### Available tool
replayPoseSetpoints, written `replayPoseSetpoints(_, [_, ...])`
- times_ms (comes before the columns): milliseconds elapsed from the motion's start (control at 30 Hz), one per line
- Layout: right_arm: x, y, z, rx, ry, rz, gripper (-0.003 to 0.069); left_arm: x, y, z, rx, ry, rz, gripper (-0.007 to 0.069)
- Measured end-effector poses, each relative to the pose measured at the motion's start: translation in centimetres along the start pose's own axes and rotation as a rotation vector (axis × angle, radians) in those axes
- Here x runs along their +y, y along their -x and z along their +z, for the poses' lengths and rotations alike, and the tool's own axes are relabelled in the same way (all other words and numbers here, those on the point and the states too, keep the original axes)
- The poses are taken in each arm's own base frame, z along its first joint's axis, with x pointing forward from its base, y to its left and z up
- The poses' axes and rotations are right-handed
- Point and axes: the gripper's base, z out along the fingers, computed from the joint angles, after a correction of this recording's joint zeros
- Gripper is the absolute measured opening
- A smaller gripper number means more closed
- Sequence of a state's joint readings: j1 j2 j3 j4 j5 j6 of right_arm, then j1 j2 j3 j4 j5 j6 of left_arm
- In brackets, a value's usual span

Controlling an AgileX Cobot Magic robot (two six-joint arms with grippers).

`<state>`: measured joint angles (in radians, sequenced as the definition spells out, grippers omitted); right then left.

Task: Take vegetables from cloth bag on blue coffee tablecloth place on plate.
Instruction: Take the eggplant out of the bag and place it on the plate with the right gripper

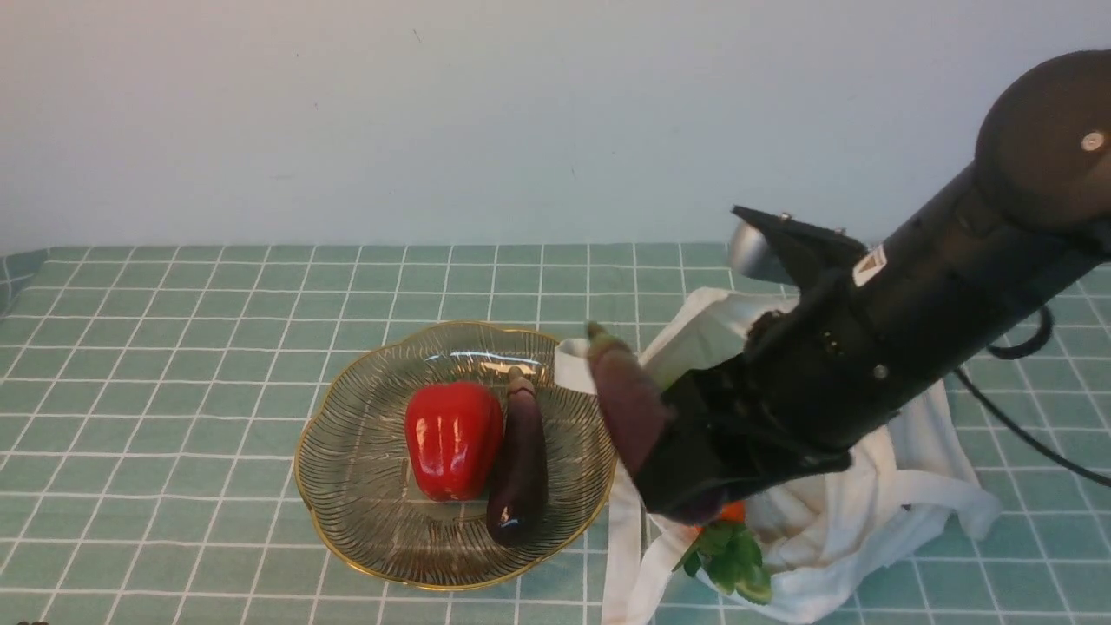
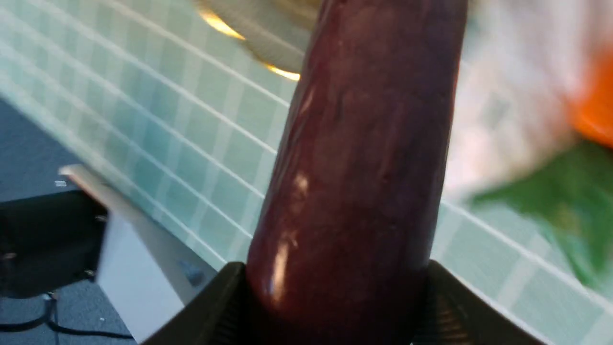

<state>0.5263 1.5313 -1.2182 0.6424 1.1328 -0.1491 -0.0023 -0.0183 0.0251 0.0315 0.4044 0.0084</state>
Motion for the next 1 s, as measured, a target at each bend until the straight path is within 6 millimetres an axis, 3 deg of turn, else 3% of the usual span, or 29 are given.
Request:
replayPoseSetpoints(200, [0.0, 1.9, 2.4, -0.093, 0.025, -0.051, 0.0391, 0.0, 0.0, 0.0, 0.0, 0.0, 0.0, -0.0005])
replayPoseSetpoints(367, [-0.9, 4.1, 7.2, -0.025, 0.012, -0.031, 0.0391, 0.0, 0.0, 0.0, 0.0, 0.0, 0.0, -0.0005])
replayPoseSetpoints(567, [-1.0, 6.5, 10.9, -0.002, -0.012, 0.019, 0.0391, 0.0, 0.0, 0.0, 0.0, 0.0, -0.001, -0.0005])
replayPoseSetpoints(867, [-2.0, 7.2, 12.2, 0.016, -0.1, 0.013, 0.0415, 0.0, 0.0, 0.0, 0.0, 0.0, -0.001, -0.0005])
replayPoseSetpoints(1000, [-2.0, 7.1, 12.2, 0.026, -0.102, 0.011, 0.055, 0.0, 0.0, 0.0, 0.0, 0.0, -0.001, -0.0005])
